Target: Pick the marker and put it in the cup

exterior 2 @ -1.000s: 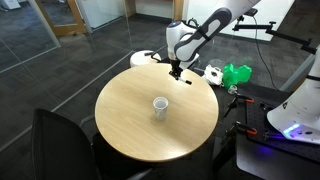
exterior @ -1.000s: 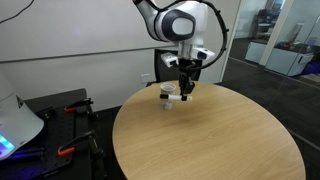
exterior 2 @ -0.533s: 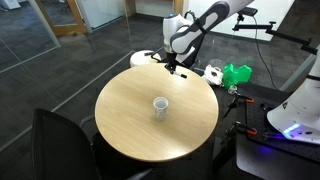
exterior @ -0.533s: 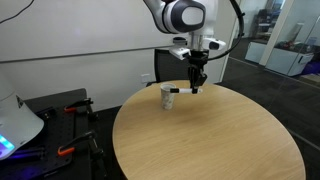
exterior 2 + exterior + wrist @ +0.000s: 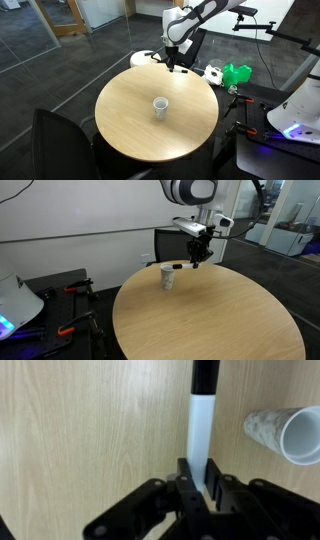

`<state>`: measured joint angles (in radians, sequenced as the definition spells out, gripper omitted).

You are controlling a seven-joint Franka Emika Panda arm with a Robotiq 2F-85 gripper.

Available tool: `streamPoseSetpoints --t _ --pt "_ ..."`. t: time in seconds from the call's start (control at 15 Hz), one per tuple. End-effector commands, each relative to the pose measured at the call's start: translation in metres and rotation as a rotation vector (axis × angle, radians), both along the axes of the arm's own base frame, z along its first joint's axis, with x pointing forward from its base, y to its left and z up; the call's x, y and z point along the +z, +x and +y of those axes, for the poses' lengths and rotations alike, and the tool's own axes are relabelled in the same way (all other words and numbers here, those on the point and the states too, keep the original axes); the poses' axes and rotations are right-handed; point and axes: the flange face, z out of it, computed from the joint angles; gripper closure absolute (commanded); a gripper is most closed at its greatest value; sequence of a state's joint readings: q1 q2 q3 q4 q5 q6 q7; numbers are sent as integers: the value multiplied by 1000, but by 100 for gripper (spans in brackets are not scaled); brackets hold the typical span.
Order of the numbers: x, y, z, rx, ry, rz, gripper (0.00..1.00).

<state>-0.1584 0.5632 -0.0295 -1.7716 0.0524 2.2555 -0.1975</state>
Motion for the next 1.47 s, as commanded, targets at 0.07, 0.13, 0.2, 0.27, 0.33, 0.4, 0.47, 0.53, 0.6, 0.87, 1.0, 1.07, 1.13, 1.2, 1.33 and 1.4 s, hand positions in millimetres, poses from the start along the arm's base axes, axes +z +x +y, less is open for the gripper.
streamPoseSetpoints --t 0.07,0.13,0.2,0.27,0.33,0.4,0.47,0.53,0.6,0.87,1.0,1.07,1.13,1.2,1.33,1.4 --pt "2 0 -3 33 26 10 80" --pt "2 0 -4 37 29 11 80" --pt "2 0 -4 37 29 12 80" --pt "2 0 -3 38 30 12 95" --pt "1 0 -3 59 61 17 95" --pt "1 1 -4 85 96 13 95" --pt "0 1 -3 117 133 9 95" --pt "-1 1 -2 142 166 -1 95" --pt "-1 2 -1 175 209 -14 95" --pt "-2 0 -1 292 345 -41 95" --pt "-2 2 -3 340 399 -51 95" --pt "-2 3 -3 361 427 -53 95" --pt "-2 5 -3 380 457 -52 95" --pt "-2 6 -3 399 482 -48 95" --pt "-2 8 -1 441 532 -40 95" --pt "-2 9 1 464 559 -39 95"
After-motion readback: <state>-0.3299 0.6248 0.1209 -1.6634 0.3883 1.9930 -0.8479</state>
